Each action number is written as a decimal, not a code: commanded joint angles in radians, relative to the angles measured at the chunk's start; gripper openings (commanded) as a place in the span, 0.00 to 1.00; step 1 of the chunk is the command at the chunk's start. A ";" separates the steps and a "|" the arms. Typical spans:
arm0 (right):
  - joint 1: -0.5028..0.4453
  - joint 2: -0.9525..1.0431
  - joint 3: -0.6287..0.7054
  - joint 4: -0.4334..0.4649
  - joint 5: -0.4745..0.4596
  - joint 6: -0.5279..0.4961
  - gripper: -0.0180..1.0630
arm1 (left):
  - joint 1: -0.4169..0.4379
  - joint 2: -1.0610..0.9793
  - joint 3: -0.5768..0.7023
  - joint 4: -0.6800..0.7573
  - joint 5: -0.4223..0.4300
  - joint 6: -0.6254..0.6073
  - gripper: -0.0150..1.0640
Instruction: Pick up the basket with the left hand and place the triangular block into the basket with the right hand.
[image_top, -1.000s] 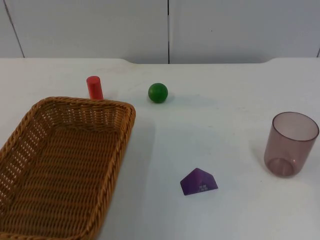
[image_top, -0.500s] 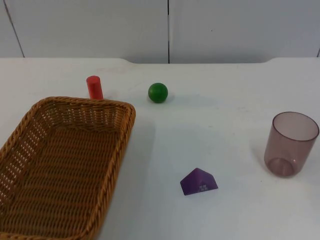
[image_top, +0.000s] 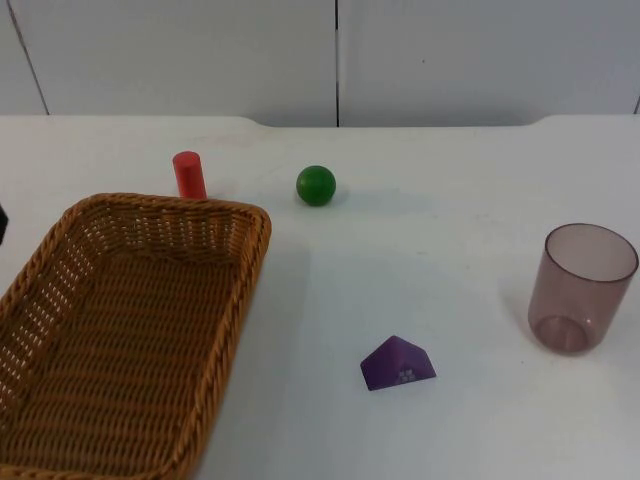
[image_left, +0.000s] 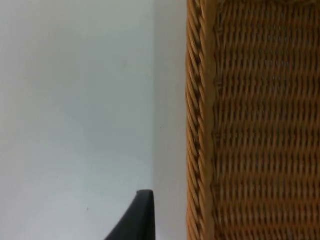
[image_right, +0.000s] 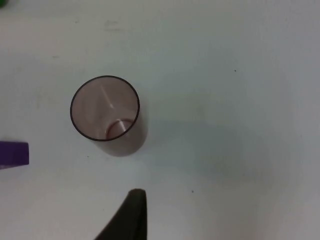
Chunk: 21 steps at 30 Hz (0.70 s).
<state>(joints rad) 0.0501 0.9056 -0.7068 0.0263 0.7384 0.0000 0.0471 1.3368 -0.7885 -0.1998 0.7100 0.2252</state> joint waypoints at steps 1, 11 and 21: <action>-0.006 -0.002 -0.007 0.002 -0.017 -0.011 0.99 | -0.008 0.096 -0.059 -0.016 -0.022 0.040 0.99; -0.006 -0.002 -0.007 -0.002 -0.017 -0.011 0.99 | -0.008 0.413 -0.225 -0.026 -0.019 0.216 0.98; -0.006 -0.002 -0.007 -0.006 -0.017 -0.011 0.99 | -0.006 0.613 -0.260 -0.045 -0.051 0.246 0.77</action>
<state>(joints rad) 0.0501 0.9056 -0.7068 0.0263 0.7348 0.0000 0.0471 1.9212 -1.0405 -0.2200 0.6635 0.4635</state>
